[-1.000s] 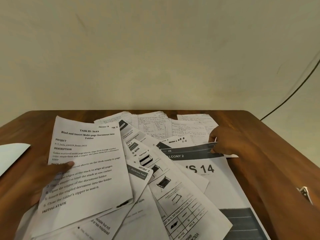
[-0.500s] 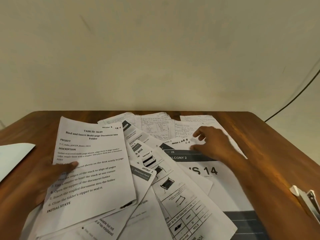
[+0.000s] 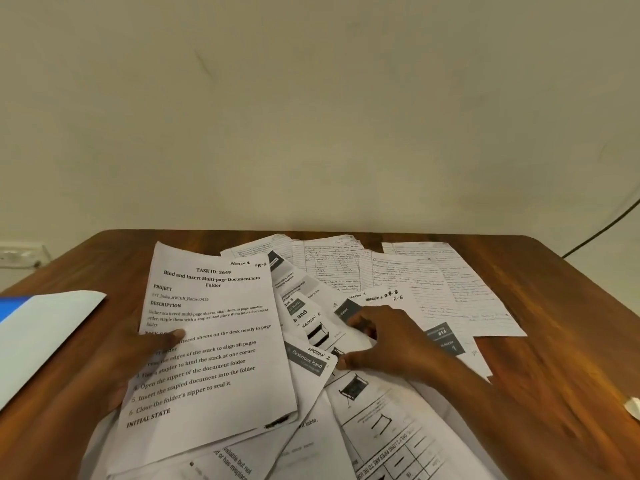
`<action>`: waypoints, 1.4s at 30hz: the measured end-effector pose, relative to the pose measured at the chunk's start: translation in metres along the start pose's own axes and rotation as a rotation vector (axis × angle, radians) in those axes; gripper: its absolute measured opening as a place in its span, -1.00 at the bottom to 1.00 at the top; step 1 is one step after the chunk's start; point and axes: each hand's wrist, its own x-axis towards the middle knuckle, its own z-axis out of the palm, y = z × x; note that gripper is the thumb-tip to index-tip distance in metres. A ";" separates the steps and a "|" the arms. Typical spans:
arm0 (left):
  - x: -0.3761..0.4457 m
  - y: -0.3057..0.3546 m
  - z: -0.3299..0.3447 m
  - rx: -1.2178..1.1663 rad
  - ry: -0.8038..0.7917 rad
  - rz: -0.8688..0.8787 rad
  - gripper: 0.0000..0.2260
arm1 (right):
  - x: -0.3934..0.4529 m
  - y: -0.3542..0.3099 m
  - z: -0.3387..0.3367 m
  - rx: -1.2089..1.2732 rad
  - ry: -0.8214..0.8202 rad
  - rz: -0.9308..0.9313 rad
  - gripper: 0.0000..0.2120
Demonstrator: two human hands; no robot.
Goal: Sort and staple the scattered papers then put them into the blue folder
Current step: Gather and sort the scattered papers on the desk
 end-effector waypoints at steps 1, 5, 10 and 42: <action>-0.001 0.001 0.000 -0.001 0.001 -0.005 -0.75 | 0.000 -0.002 0.001 0.002 -0.013 -0.016 -0.38; -0.001 0.000 0.000 -0.017 -0.014 -0.010 -0.72 | 0.004 0.003 -0.004 0.014 0.036 -0.003 -0.36; 0.000 -0.002 -0.001 -0.026 -0.005 -0.012 -0.71 | 0.020 0.032 -0.009 -0.260 0.294 0.306 -0.04; 0.013 -0.012 -0.008 0.032 -0.006 0.037 -0.67 | 0.014 0.065 -0.071 0.165 0.374 0.407 -0.63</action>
